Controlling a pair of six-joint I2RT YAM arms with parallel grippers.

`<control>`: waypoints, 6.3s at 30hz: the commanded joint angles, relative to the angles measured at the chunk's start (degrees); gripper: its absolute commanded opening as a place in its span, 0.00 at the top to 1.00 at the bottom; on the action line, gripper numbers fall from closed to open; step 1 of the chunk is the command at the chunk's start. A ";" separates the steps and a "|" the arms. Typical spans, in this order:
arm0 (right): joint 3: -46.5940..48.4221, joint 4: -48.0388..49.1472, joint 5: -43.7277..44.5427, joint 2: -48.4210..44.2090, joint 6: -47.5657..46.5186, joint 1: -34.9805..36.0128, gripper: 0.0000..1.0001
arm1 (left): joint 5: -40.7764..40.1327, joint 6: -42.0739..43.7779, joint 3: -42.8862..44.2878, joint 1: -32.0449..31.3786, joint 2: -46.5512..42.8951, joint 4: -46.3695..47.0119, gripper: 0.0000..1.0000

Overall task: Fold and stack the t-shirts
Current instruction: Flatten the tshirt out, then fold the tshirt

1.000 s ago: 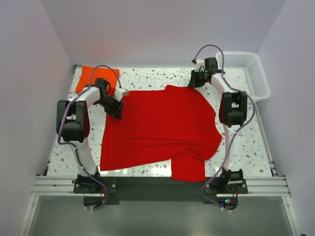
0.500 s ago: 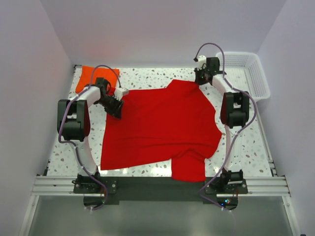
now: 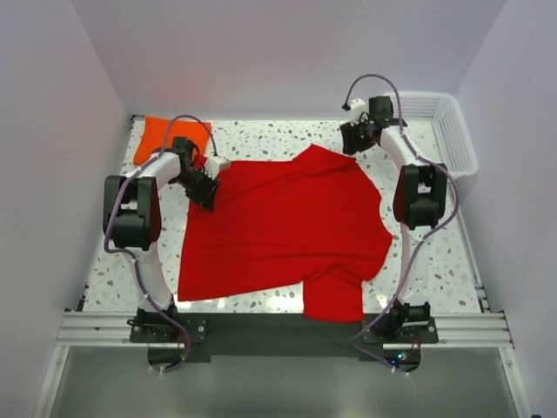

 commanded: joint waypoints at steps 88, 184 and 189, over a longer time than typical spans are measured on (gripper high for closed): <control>7.01 -2.76 14.15 8.32 -4.27 2.78 0.73 | -9.06 -19.36 17.46 -2.48 12.28 13.51 0.62; -78.22 -12.26 12.14 -58.19 -31.43 18.86 1.00 | 1.49 31.42 -30.61 -0.20 -36.76 -8.20 0.58; -77.17 -13.58 12.32 -58.72 -30.55 18.86 1.00 | 0.08 41.88 -30.96 0.50 -35.79 -10.75 0.67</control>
